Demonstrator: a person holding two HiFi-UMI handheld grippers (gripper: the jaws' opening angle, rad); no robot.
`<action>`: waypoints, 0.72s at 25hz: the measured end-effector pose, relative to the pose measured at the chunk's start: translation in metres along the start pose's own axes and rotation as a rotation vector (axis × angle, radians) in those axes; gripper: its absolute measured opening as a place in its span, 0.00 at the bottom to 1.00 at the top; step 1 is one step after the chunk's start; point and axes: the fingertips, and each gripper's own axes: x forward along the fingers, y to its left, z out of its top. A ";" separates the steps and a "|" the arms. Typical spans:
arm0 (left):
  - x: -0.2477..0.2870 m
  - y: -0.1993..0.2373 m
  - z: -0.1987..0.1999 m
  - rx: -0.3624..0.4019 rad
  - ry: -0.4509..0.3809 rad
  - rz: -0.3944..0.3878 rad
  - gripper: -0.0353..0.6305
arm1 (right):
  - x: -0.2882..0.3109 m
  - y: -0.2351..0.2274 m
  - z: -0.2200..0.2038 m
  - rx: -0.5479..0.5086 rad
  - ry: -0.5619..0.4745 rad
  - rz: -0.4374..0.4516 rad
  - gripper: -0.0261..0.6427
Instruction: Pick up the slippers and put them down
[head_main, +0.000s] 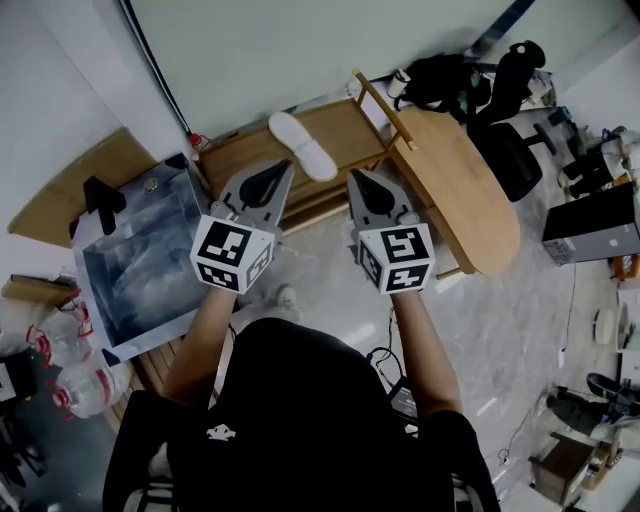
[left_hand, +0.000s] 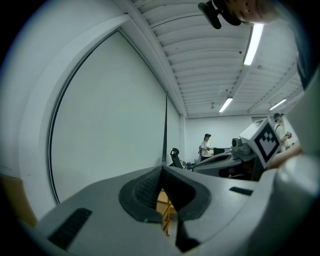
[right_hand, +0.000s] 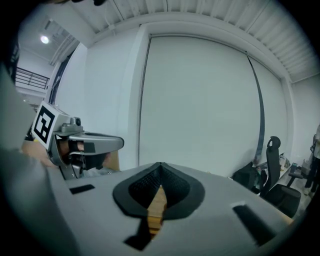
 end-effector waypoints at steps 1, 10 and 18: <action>0.006 0.008 0.000 -0.001 0.001 -0.004 0.06 | 0.010 -0.003 0.001 -0.004 0.003 0.000 0.03; 0.040 0.059 -0.008 -0.025 0.001 -0.022 0.06 | 0.074 -0.010 0.000 -0.022 0.041 -0.001 0.03; 0.055 0.084 -0.031 -0.060 0.041 -0.003 0.06 | 0.107 -0.021 -0.011 -0.048 0.092 0.012 0.03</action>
